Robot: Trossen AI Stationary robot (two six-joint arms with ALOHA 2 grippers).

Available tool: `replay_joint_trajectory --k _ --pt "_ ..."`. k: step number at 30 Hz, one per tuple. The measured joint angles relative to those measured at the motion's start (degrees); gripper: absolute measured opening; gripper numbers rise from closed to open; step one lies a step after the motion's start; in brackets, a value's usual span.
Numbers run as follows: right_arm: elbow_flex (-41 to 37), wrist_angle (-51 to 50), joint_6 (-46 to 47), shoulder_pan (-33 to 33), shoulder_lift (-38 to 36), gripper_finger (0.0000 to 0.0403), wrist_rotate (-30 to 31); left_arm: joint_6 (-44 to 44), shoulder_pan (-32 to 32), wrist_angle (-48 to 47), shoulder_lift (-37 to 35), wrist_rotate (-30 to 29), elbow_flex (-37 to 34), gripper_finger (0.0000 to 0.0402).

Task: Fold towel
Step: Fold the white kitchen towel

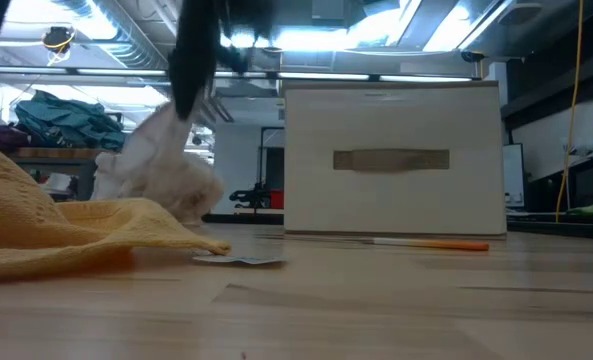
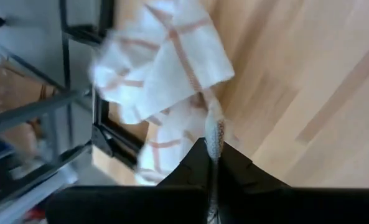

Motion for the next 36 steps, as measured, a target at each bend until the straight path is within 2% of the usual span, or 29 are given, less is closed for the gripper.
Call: replay_joint_trajectory --k 5,10,15,19,22,26,28,31,36 --pt "0.0 0.4 0.0 0.0 1.1 0.0172 0.4 -8.1 -3.1 0.5 -8.5 -0.4 7.0 0.0" --pt "0.0 3.2 -0.2 0.0 3.3 0.0172 0.6 -16.0 -5.7 3.3 -16.4 -4.5 15.4 0.0" --pt "0.0 5.2 -1.9 0.0 5.9 0.0172 2.2 -21.3 -7.6 18.6 -24.1 -6.1 21.1 0.0" --pt "0.0 7.3 -2.3 0.0 7.1 0.0172 6.8 -20.0 -9.4 33.2 -29.6 -6.1 21.4 0.0" --pt "0.0 11.1 -3.4 -0.1 7.0 0.0172 13.3 -18.5 -11.2 37.9 -31.7 -6.1 21.4 0.0" --pt "0.0 20.9 -5.0 -1.1 7.0 0.0172 24.2 -18.1 -13.1 38.1 -31.9 -6.1 21.4 0.0" --pt "0.0 26.6 -6.5 -2.2 6.9 0.0172 26.8 -17.3 -13.9 37.8 -31.1 -6.0 21.3 0.0" --pt "0.0 34.9 -9.4 -4.6 6.9 0.0172 26.5 -15.2 -15.1 38.0 -29.8 -4.4 21.3 0.0" --pt "0.0 45.3 -12.5 -9.2 6.9 0.0172 21.6 -12.0 -17.2 38.2 -27.3 3.6 21.3 0.0"
